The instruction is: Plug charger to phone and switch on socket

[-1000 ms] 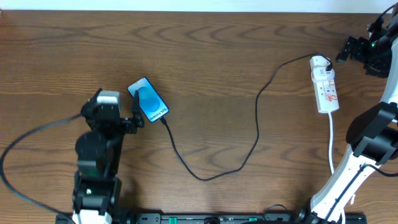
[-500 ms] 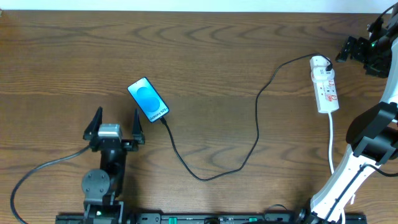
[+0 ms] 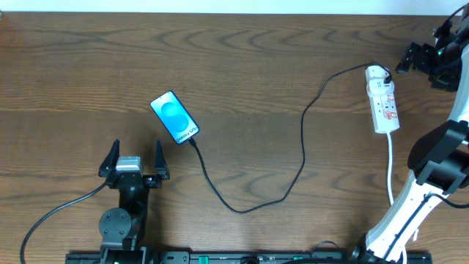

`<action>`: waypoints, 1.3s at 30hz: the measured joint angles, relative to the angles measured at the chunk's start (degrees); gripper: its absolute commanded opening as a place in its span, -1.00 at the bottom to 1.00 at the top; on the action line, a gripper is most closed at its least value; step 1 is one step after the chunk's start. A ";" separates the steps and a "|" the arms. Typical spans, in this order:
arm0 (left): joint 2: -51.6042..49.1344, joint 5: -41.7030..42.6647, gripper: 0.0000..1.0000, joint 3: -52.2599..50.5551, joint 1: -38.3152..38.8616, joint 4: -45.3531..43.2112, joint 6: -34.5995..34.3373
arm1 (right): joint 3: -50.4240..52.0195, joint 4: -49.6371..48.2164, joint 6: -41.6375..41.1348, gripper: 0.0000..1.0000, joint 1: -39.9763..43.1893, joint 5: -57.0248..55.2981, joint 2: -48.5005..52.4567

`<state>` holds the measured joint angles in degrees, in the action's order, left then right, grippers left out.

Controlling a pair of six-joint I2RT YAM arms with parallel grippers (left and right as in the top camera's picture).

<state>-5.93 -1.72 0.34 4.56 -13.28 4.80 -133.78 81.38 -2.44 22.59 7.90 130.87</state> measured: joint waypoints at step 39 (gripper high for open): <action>5.35 0.04 0.79 0.72 -2.64 14.62 -9.03 | 0.00 0.00 0.00 0.98 0.00 0.02 0.00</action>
<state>-0.58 -1.67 1.06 1.91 1.34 -4.23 -133.78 81.38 -2.44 22.59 7.92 130.87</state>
